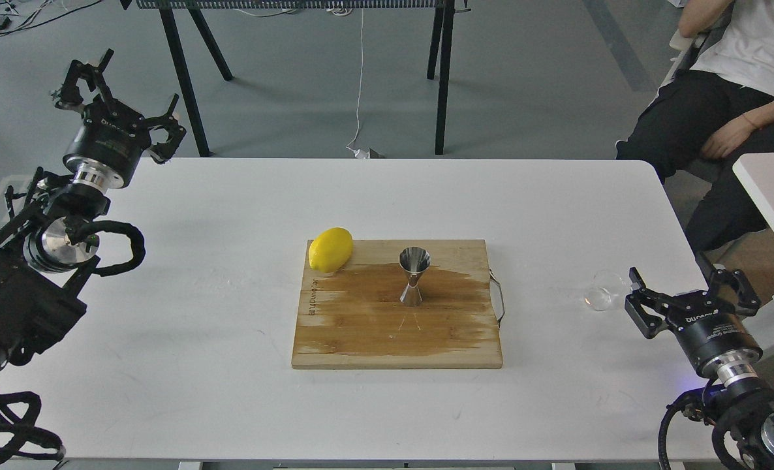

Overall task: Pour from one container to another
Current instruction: 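Bring the right gripper down toward the small clear glass cup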

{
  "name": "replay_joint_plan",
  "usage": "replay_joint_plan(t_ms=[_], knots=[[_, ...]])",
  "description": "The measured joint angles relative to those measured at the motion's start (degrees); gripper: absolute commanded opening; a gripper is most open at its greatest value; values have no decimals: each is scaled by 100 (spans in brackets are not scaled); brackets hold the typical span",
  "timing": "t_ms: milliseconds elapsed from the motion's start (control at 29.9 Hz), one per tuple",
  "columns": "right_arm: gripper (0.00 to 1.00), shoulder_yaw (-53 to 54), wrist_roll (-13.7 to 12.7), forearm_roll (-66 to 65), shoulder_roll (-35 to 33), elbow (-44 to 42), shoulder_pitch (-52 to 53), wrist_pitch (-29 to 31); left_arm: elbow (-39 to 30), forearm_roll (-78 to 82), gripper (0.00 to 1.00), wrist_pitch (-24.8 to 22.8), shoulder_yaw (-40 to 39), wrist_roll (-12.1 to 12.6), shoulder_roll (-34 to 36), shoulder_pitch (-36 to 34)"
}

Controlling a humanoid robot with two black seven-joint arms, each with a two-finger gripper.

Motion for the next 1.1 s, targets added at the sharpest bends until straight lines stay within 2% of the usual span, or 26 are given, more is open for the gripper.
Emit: replay_joint_plan(t_ms=[100, 201, 267, 635, 1103], knots=[[100, 63, -10, 67, 331, 14, 31, -559, 0, -21, 100, 47, 10, 145, 0, -93], [100, 167, -6, 123, 594, 14, 52, -1134, 30, -24, 100, 66, 18, 177, 6, -115], [100, 211, -4, 132, 717, -5, 60, -1296, 36, -24, 100, 69, 24, 179, 8, -121], [100, 416, 8, 133, 1098, -380, 321, -1923, 33, 12, 100, 69, 30, 191, 9, -122], [100, 345, -4, 95, 1450, -1078, 699, -1971, 54, 24, 100, 78, 47, 191, 3, -123]])
